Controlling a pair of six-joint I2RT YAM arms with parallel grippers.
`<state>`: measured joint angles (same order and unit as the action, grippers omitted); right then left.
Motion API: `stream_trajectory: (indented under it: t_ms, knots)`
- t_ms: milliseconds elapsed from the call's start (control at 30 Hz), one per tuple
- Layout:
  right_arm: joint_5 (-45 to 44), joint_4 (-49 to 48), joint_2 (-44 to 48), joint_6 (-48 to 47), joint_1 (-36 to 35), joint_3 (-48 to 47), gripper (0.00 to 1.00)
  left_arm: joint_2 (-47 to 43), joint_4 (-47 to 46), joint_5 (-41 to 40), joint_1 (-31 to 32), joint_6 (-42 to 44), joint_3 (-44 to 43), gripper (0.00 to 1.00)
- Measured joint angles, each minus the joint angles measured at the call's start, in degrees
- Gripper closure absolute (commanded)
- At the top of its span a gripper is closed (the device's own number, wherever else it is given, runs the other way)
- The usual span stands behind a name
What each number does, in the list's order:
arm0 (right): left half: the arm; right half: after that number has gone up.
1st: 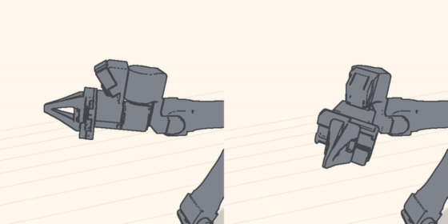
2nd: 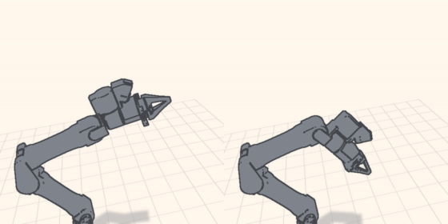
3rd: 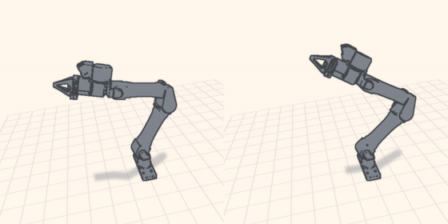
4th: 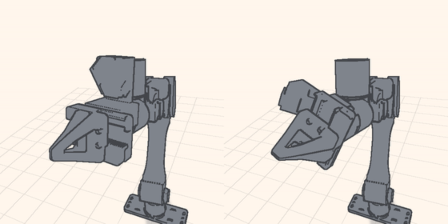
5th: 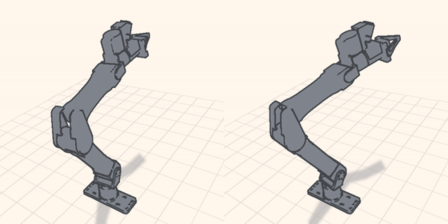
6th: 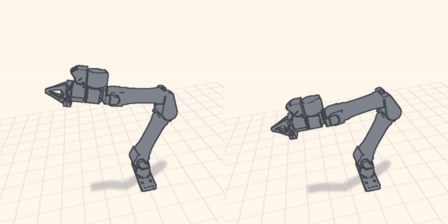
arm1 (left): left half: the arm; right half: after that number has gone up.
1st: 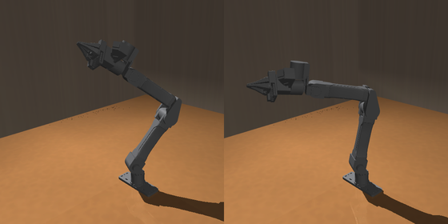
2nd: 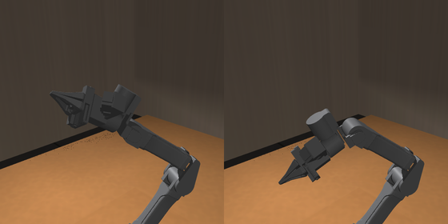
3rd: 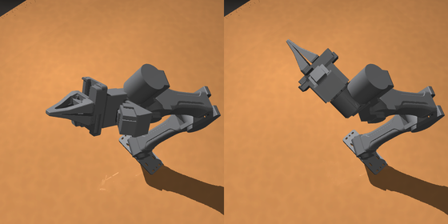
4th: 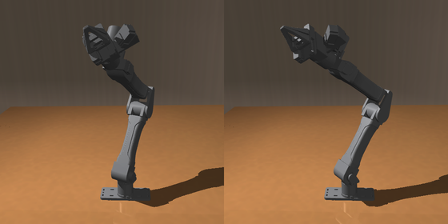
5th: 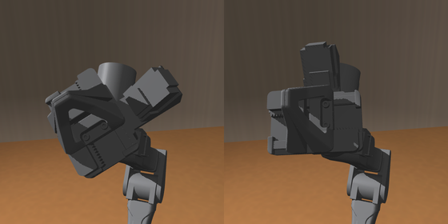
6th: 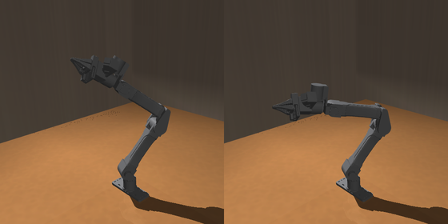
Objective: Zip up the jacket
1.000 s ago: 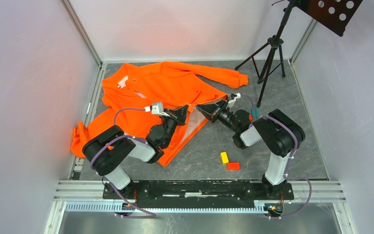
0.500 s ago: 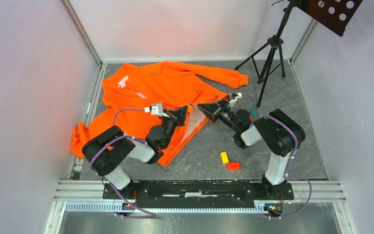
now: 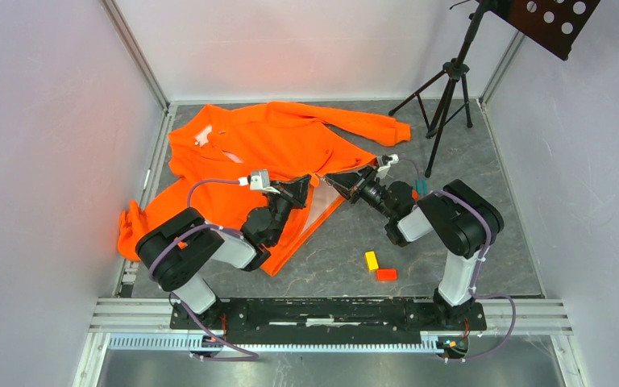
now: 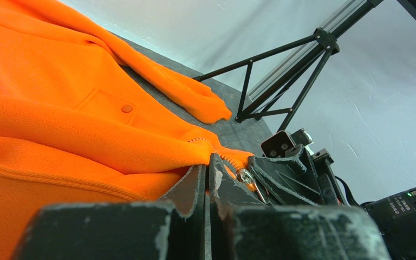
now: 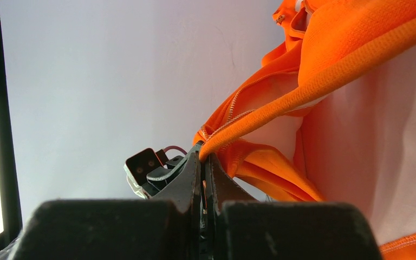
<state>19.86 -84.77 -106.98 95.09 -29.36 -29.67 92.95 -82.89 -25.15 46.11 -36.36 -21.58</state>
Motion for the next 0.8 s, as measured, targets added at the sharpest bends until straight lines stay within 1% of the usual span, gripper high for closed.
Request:
stream_trajectory:
  t_ms: [800]
  knots:
    - [0.0,0.0,-0.3,-0.2,-0.3,0.0,1.00,-0.7,0.0,-0.1,0.0,0.0,0.0,0.98]
